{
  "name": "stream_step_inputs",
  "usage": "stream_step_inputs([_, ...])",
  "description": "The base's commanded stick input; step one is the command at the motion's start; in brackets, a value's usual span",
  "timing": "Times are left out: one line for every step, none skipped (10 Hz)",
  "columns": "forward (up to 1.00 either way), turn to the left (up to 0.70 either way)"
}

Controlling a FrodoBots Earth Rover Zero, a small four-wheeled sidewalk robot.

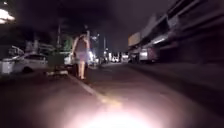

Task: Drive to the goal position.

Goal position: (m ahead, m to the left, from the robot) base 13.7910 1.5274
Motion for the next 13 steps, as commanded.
stream_step_inputs([1.00, 0.00])
stream_step_inputs([1.00, 0.00])
stream_step_inputs([1.00, 0.00])
stream_step_inputs([1.00, 0.00])
stream_step_inputs([1.00, 0.00])
stream_step_inputs([1.00, 0.00])
stream_step_inputs([1.00, 0.00])
stream_step_inputs([1.00, 0.00])
stream_step_inputs([1.00, 0.00])
stream_step_inputs([1.00, 0.00])
stream_step_inputs([1.00, 0.00])
stream_step_inputs([1.00, 0.00])
stream_step_inputs([1.00, 0.00])
